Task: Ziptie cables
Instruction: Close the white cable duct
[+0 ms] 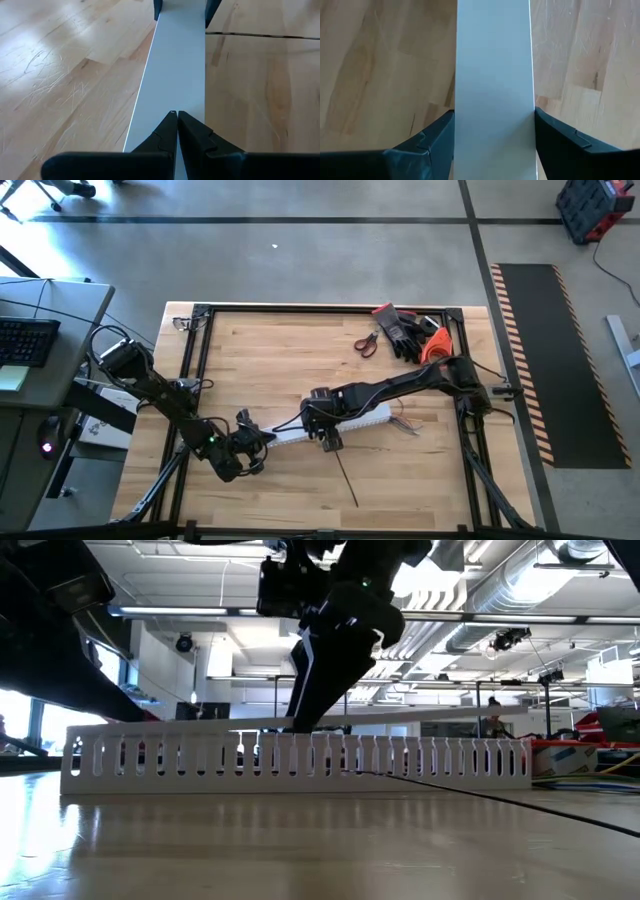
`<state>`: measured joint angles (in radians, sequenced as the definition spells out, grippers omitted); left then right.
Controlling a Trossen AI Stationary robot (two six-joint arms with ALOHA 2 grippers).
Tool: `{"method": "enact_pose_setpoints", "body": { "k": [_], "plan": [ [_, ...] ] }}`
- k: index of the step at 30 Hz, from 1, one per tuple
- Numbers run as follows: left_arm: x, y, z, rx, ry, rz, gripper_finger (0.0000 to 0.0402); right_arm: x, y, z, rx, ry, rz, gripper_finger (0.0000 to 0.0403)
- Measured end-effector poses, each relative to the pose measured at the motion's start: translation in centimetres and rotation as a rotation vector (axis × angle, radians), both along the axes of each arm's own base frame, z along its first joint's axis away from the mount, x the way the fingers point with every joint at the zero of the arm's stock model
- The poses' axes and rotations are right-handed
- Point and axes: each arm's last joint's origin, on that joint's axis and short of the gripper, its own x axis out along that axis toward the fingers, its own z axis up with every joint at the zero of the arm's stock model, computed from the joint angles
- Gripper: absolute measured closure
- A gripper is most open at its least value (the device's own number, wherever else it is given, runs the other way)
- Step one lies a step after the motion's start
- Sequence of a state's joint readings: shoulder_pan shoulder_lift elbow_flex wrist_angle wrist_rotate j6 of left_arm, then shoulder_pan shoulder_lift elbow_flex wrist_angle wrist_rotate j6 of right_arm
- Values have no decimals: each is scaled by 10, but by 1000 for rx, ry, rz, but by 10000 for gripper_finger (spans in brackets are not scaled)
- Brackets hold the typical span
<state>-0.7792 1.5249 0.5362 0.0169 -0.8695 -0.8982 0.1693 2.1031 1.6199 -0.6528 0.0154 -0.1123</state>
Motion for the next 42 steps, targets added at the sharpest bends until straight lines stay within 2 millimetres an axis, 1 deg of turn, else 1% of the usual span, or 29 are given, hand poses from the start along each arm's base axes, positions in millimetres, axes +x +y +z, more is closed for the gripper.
{"method": "enact_pose_setpoints", "body": {
  "k": [9, 14, 18, 23, 27, 32, 42],
  "plan": [
    [2, -1, 2, -27, -23, -2, 402, 2, -3, -3, 1, -6, 11, 193],
    [15, -1, 11, -91, -89, -12, 402, 5, -4, -2, 4, -26, 18, 193],
    [27, 7, 14, -86, -85, -52, 402, 6, -10, -2, 22, -29, 13, 193],
    [35, 20, 14, -33, -67, -31, 402, 6, -13, -2, 20, -30, 22, 193],
    [38, 26, 13, -23, -43, -29, 402, 8, -12, -1, 23, -42, 35, 193],
    [39, 26, 10, -28, -27, -40, 402, 8, -12, -1, 21, -53, 54, 193],
    [41, 23, -5, -58, -2, -2, 402, 15, -18, -21, 57, -22, 77, 193]
  ]
}}
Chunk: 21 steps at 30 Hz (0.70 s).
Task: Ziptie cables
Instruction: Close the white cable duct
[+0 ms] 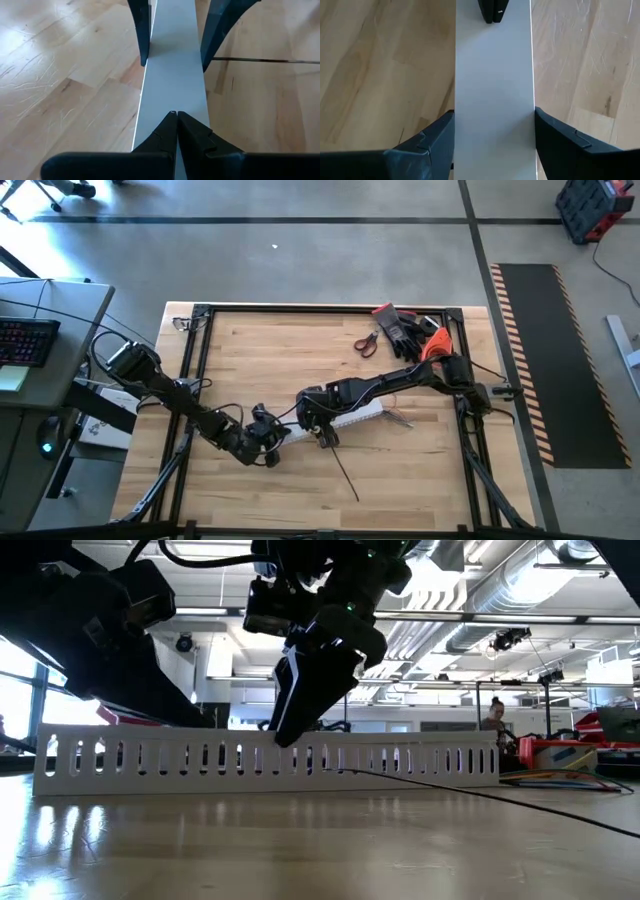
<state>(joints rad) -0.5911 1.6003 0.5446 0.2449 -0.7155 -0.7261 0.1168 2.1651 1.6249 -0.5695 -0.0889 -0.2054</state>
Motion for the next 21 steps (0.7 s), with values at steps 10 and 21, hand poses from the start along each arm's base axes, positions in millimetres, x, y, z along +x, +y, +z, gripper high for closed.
{"method": "enact_pose_setpoints", "body": {
  "k": [10, 21],
  "plan": [
    [12, 0, 8, -35, -92, -72, 402, 4, 0, -1, 22, -34, 21, 193],
    [20, 2, -21, -74, -35, -27, 402, 1, 1, 3, 49, -30, 78, 174]
  ]
}}
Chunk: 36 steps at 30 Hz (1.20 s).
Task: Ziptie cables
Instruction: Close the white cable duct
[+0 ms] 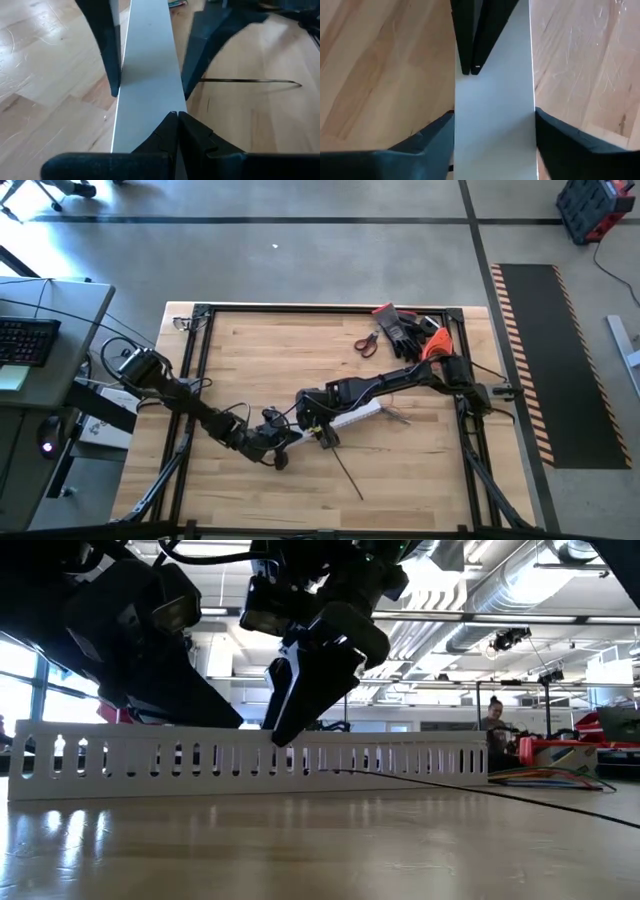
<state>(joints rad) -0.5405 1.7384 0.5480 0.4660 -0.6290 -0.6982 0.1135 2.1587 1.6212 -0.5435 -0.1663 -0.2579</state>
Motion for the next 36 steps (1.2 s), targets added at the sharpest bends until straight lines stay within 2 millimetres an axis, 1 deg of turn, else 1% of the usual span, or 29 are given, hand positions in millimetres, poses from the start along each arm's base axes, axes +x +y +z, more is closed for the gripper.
{"method": "enact_pose_setpoints", "body": {
  "k": [3, 5, 7, 9, 11, 14, 16, 18, 20, 22, 24, 26, 27, 28, 29, 34, 36],
  "plan": [
    [-2, -3, 0, 2, -6, 0, 402, -6, -3, 15, -17, 1, -51, 94],
    [-3, -5, 0, 5, -8, -2, 402, -13, -7, 37, -37, -27, -78, 58],
    [-3, -5, 0, 6, -11, -3, 402, -21, -11, 56, -62, -36, -115, 45],
    [-4, -6, 0, 4, -13, -2, 402, -31, -13, 66, -86, -5, -149, 49],
    [-5, -7, 0, 6, -16, -1, 402, -46, -13, 69, -102, 4, -183, 66],
    [-6, -9, -1, 17, -19, -7, 402, -78, -12, 68, -121, -43, -275, 104],
    [-7, -10, -1, 17, -20, -10, 402, -101, -11, 59, -110, -95, -352, 132],
    [-7, -11, -1, 22, -23, -9, 402, -121, -10, 51, -94, -198, -437, 162],
    [-8, -12, -1, 28, -24, -9, 402, -137, -7, 49, -58, -350, -529, 195],
    [-8, -12, -1, 36, -23, -15, 402, -149, -1, 49, -34, -509, -619, 234],
    [-8, -12, -1, 39, -24, -17, 402, -160, 5, 46, -59, -647, -738, 283],
    [-8, -12, -1, 39, -25, -16, 402, -166, 11, 44, -66, -747, -787, 336],
    [-8, -12, -1, 39, -26, -15, 402, -168, 12, 41, -56, -757, -787, 365],
    [-8, -11, -1, 39, -26, -15, 402, -170, 12, 33, -50, -736, -789, 383],
    [-8, -11, -1, 40, -26, -14, 402, -172, 12, 23, -48, -700, -799, 391],
    [-8, -11, -1, 46, -31, -7, 402, -187, 7, -42, -44, -498, -912, 391],
    [-7, -11, -1, 48, -33, -3, 402, -189, 6, -55, -44, -494, -950, 399]
  ]
}}
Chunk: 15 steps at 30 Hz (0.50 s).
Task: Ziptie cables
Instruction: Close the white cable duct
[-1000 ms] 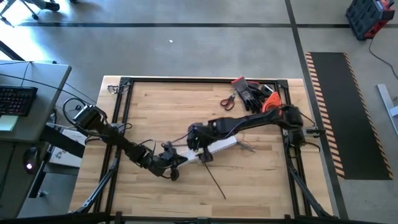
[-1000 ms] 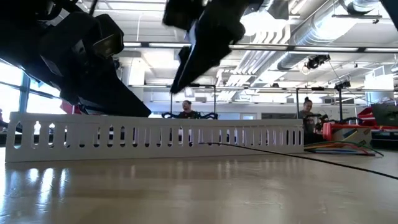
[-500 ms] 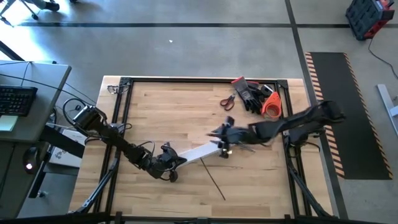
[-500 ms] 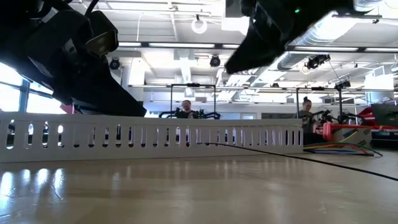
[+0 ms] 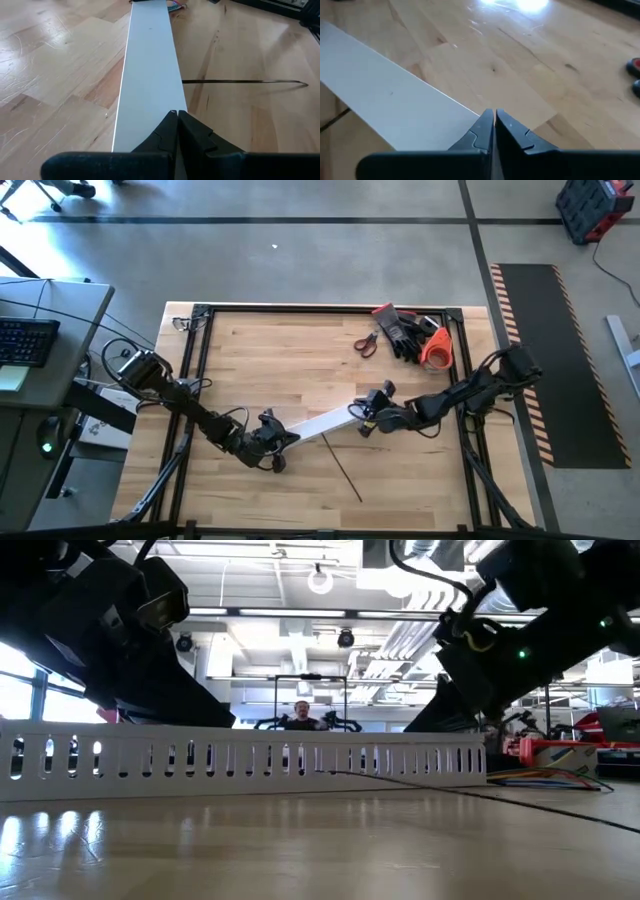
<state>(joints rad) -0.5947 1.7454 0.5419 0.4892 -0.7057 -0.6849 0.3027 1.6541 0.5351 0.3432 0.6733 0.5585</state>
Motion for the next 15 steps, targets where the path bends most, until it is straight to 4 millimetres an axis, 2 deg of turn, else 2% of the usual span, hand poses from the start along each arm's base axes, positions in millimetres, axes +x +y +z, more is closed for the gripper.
{"method": "enact_pose_setpoints", "body": {
  "k": [4, 6, 10, 12, 15],
  "plan": [
    [2, 3, 0, 22, 8, -10, 402, -2, 7, 2, -57, -15, -17, 401],
    [5, 8, 0, 44, 20, -21, 402, -6, 10, 9, -138, -1, -11, 402],
    [15, 24, 1, 94, 49, -39, 402, -5, 17, 38, -174, -115, -24, 403],
    [19, 32, 1, 93, 53, -42, 402, -7, 20, 38, -170, -110, -9, 403],
    [24, 40, 3, 80, 51, -71, 402, -13, 22, 24, -136, -87, -4, 403]
  ]
}}
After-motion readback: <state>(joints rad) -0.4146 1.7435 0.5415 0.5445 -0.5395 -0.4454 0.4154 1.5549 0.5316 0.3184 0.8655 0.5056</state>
